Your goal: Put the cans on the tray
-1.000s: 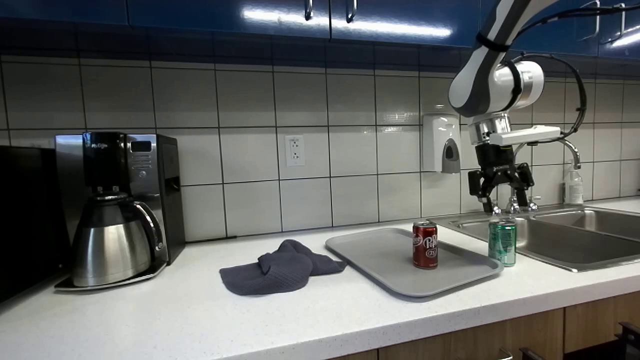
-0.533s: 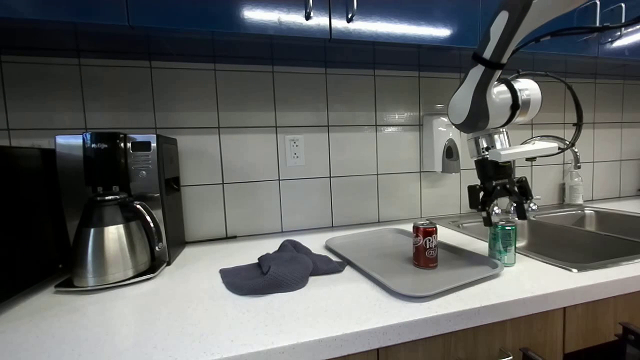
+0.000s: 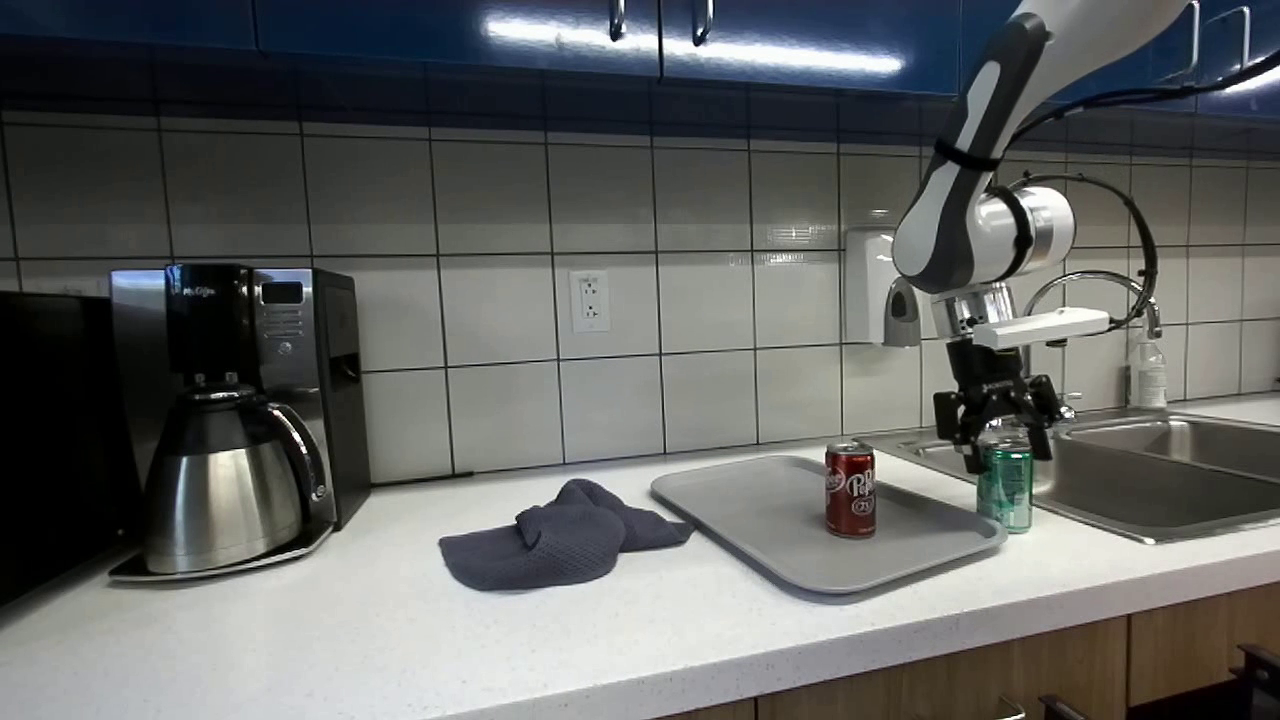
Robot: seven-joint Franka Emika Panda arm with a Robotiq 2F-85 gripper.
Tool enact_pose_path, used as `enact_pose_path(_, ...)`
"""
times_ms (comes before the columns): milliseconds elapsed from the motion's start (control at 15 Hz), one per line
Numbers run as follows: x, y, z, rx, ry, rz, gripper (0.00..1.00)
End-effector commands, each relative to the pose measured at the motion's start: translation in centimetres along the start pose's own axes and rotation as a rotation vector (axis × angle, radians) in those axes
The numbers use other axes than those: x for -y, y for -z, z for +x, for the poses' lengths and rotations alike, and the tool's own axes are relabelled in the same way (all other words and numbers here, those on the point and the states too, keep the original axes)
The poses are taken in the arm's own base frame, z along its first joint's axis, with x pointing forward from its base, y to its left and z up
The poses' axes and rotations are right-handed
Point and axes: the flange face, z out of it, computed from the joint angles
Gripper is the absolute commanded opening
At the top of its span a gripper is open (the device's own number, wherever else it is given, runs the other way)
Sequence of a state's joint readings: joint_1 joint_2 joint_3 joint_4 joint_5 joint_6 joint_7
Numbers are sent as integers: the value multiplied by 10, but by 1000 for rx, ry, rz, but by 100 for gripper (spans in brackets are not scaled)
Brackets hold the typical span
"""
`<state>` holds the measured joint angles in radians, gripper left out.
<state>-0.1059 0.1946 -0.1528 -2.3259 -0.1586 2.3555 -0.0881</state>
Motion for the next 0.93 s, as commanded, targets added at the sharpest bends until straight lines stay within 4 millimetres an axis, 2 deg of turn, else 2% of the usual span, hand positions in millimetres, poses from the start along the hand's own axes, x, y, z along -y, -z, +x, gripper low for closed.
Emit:
enact_pose_path(0,-4,3,5,-10,-11,-13,100)
enact_pose_path(867,-3,-10,-1,17,-7,-16,100)
